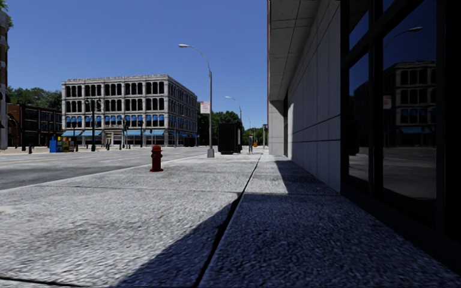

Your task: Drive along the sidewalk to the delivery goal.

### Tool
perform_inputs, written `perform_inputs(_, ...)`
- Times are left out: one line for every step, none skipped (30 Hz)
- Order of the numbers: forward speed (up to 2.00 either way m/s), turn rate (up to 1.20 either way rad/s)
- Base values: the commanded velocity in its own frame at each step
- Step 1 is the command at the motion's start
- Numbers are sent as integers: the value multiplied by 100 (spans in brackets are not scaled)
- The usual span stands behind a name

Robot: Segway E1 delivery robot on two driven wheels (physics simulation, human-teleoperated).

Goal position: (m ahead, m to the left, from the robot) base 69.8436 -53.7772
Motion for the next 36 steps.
perform_inputs(200, 0)
perform_inputs(200, 0)
perform_inputs(200, 0)
perform_inputs(200, 0)
perform_inputs(200, 0)
perform_inputs(200, 0)
perform_inputs(200, 0)
perform_inputs(200, 0)
perform_inputs(200, 0)
perform_inputs(200, 0)
perform_inputs(200, 0)
perform_inputs(200, 0)
perform_inputs(200, 0)
perform_inputs(200, 0)
perform_inputs(200, 0)
perform_inputs(200, 0)
perform_inputs(200, 0)
perform_inputs(200, 0)
perform_inputs(200, 0)
perform_inputs(200, 0)
perform_inputs(200, 0)
perform_inputs(200, 0)
perform_inputs(200, 0)
perform_inputs(200, 0)
perform_inputs(200, 0)
perform_inputs(200, 0)
perform_inputs(200, 0)
perform_inputs(200, 0)
perform_inputs(200, 0)
perform_inputs(200, 0)
perform_inputs(200, 0)
perform_inputs(200, 0)
perform_inputs(200, 0)
perform_inputs(200, 0)
perform_inputs(200, 0)
perform_inputs(200, 0)
